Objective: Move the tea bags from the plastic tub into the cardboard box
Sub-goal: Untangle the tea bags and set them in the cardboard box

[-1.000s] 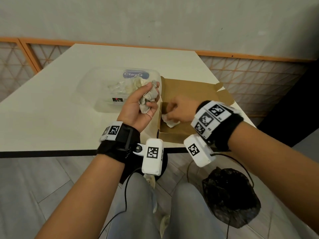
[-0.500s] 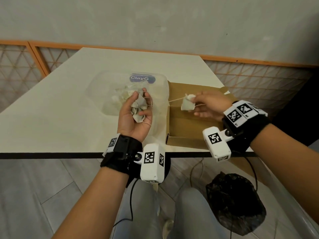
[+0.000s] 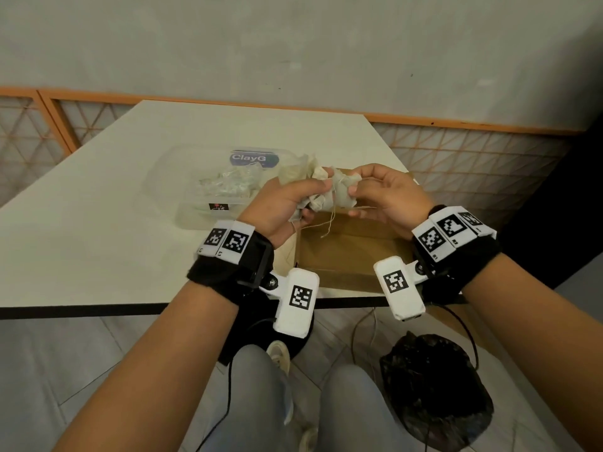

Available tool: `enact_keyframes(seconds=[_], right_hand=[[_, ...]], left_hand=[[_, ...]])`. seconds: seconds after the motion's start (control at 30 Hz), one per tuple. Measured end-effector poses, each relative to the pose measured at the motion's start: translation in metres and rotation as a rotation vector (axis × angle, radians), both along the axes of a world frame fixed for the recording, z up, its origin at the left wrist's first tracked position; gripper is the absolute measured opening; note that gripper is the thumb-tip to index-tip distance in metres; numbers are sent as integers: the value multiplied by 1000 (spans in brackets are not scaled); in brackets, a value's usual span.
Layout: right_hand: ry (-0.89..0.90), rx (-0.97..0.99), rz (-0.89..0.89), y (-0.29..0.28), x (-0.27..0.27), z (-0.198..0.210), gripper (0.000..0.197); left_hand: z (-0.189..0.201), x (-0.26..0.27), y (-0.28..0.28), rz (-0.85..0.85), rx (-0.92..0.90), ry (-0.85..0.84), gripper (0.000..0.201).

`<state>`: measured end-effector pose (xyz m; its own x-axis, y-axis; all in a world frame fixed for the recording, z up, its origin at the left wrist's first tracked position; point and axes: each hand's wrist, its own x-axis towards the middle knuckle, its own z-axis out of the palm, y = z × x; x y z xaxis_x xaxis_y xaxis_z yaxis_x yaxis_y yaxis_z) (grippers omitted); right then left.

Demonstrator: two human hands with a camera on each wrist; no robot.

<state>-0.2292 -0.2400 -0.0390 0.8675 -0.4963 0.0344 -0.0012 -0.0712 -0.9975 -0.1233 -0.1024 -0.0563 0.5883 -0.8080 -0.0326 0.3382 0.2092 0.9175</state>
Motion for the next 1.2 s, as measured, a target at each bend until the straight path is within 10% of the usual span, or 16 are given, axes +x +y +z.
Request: enact_keyframes(seconds=[0.3,0.63,1.2], right_hand=[[121,-495,-101,-15,5,5,22],[621,-814,-68,-32,-10,-1,24],[640,-1013,167,-3,32,25,7]], left_hand=[[19,4,-8,21,137,-344,21],[51,36,0,165,-239,15,9],[-30,-3,28,41,-219,458,12]])
